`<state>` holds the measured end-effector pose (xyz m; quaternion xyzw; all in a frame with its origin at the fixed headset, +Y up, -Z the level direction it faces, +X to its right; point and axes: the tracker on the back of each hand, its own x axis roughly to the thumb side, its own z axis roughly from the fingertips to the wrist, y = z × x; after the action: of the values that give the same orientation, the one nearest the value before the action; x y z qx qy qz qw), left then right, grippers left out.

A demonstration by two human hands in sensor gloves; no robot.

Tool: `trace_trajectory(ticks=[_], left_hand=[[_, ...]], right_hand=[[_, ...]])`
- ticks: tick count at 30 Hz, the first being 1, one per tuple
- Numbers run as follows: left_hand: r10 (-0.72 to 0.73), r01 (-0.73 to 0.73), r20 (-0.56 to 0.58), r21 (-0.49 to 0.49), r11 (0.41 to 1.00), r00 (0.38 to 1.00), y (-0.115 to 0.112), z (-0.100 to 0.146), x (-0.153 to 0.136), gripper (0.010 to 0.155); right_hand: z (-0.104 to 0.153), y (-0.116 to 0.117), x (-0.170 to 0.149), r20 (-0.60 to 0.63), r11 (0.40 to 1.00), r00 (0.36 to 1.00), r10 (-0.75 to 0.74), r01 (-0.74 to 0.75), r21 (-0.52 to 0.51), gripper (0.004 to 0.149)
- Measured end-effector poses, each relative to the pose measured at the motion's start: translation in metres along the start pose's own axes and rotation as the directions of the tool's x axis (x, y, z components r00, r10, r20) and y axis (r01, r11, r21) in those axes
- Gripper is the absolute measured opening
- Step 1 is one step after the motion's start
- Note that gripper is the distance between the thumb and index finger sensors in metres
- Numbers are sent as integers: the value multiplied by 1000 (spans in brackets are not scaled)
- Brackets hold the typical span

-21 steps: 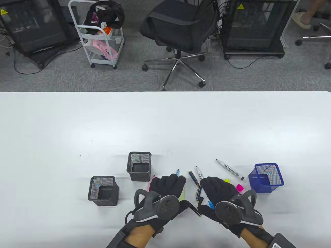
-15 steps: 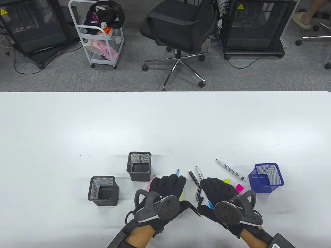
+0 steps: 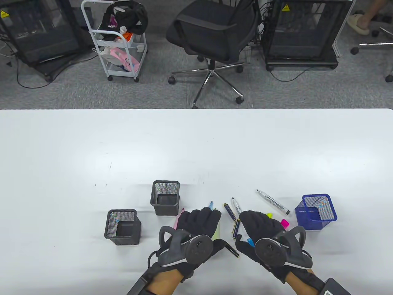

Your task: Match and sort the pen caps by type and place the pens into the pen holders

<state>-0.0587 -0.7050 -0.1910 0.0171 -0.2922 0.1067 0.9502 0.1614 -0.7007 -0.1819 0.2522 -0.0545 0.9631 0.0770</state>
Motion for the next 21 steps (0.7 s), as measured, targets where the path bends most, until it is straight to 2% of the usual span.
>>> trace_trajectory(ticks=[10, 15, 18, 21], left_hand=[[3, -3, -10, 1, 1000, 1000, 3, 5, 0, 81], [9, -9, -34, 6, 1000, 999, 4, 8, -4, 81], [17, -17, -45, 7, 1000, 999, 5, 10, -8, 81], [31, -30, -53, 9, 999, 998, 6, 12, -11, 81]], right_hand=[[2, -2, -6, -60, 1000, 998, -7, 7, -6, 84], [4, -12, -22, -153, 999, 987, -54, 53, -6, 82], [6, -20, -34, -255, 998, 965, -68, 67, -12, 71], [6, -18, -43, -373, 996, 926, -65, 86, 39, 59]])
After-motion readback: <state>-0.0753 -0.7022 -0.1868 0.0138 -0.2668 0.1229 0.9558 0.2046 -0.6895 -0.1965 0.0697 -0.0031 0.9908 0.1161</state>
